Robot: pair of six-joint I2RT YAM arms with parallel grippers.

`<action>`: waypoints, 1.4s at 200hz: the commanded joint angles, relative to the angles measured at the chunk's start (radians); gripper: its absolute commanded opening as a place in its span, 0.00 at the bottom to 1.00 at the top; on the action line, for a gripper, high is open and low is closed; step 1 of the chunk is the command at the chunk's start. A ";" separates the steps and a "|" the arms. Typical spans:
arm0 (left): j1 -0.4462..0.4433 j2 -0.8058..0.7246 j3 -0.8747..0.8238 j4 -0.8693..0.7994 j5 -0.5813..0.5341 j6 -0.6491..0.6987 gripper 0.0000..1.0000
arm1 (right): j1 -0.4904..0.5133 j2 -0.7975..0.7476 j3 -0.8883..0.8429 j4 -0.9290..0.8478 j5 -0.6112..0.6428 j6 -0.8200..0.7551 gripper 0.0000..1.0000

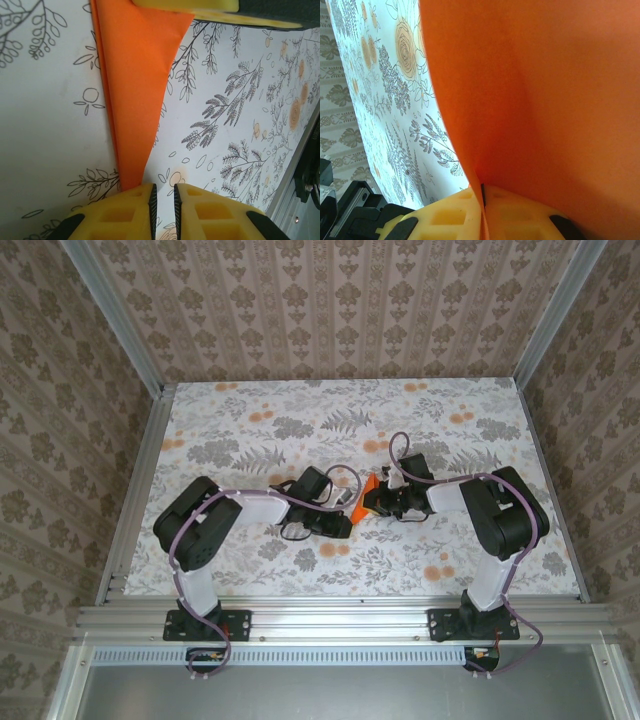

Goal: Fold a paper plane with a square sheet of paper (pick it up from the middle)
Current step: Fold the wing for the fifth time at the center of the table.

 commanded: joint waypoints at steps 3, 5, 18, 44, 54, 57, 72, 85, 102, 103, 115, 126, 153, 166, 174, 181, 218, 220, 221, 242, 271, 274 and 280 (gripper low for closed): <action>-0.010 0.019 -0.006 -0.066 -0.032 0.036 0.20 | -0.019 0.092 -0.027 -0.108 0.214 -0.013 0.11; -0.010 0.017 -0.005 -0.067 -0.032 0.037 0.19 | -0.019 0.092 -0.027 -0.107 0.215 -0.013 0.11; -0.008 -0.011 0.000 -0.054 -0.021 0.030 0.19 | -0.019 0.091 -0.026 -0.108 0.214 -0.013 0.11; 0.001 -0.099 -0.003 0.015 0.007 -0.012 0.21 | -0.019 0.088 -0.025 -0.112 0.214 -0.012 0.11; 0.007 -0.118 -0.003 0.043 0.013 -0.029 0.21 | -0.019 0.089 -0.024 -0.112 0.213 -0.014 0.11; 0.009 -0.120 -0.003 0.050 0.016 -0.036 0.21 | -0.019 0.091 -0.024 -0.111 0.213 -0.014 0.11; 0.019 -0.107 0.001 0.085 0.047 -0.066 0.21 | -0.019 0.092 -0.025 -0.112 0.214 -0.014 0.11; 0.023 -0.077 0.016 0.086 0.039 -0.086 0.21 | -0.019 0.092 -0.024 -0.111 0.212 -0.014 0.11; 0.022 -0.033 0.034 0.096 0.041 -0.101 0.20 | -0.019 0.094 -0.024 -0.111 0.211 -0.014 0.11; 0.022 -0.030 0.034 0.098 0.041 -0.102 0.20 | -0.019 0.094 -0.024 -0.111 0.211 -0.014 0.11; 0.023 -0.005 0.044 0.107 0.040 -0.113 0.19 | -0.019 0.094 -0.024 -0.111 0.210 -0.014 0.11; 0.021 0.012 0.052 0.102 0.031 -0.119 0.18 | -0.019 0.095 -0.024 -0.112 0.210 -0.014 0.11; 0.022 0.043 0.060 0.115 0.030 -0.133 0.16 | -0.019 0.095 -0.024 -0.112 0.210 -0.014 0.11; 0.022 0.052 0.059 0.116 0.031 -0.132 0.16 | -0.019 0.093 -0.026 -0.112 0.210 -0.014 0.11; 0.022 0.056 0.058 0.118 -0.001 -0.132 0.16 | -0.019 0.094 -0.026 -0.110 0.210 -0.014 0.11; 0.022 0.059 0.057 0.118 0.000 -0.131 0.16 | -0.018 0.095 -0.026 -0.112 0.210 -0.014 0.11; 0.021 0.075 0.054 0.112 -0.006 -0.126 0.16 | -0.019 0.095 -0.029 -0.107 0.210 -0.014 0.11; 0.020 0.075 0.054 0.113 -0.004 -0.126 0.16 | -0.019 0.095 -0.029 -0.107 0.210 -0.014 0.11; 0.021 0.076 0.055 0.112 -0.004 -0.126 0.16 | -0.019 0.095 -0.029 -0.107 0.210 -0.014 0.11; 0.018 0.083 0.060 0.102 -0.007 -0.121 0.16 | -0.019 0.095 -0.030 -0.107 0.209 -0.014 0.12; 0.017 0.077 0.064 0.090 -0.015 -0.113 0.16 | -0.019 0.095 -0.031 -0.110 0.213 -0.017 0.12; 0.018 0.073 0.065 0.092 -0.015 -0.113 0.16 | -0.019 0.096 -0.032 -0.109 0.215 -0.017 0.12; 0.018 0.064 0.066 0.093 -0.015 -0.113 0.15 | -0.019 0.095 -0.033 -0.111 0.216 -0.017 0.11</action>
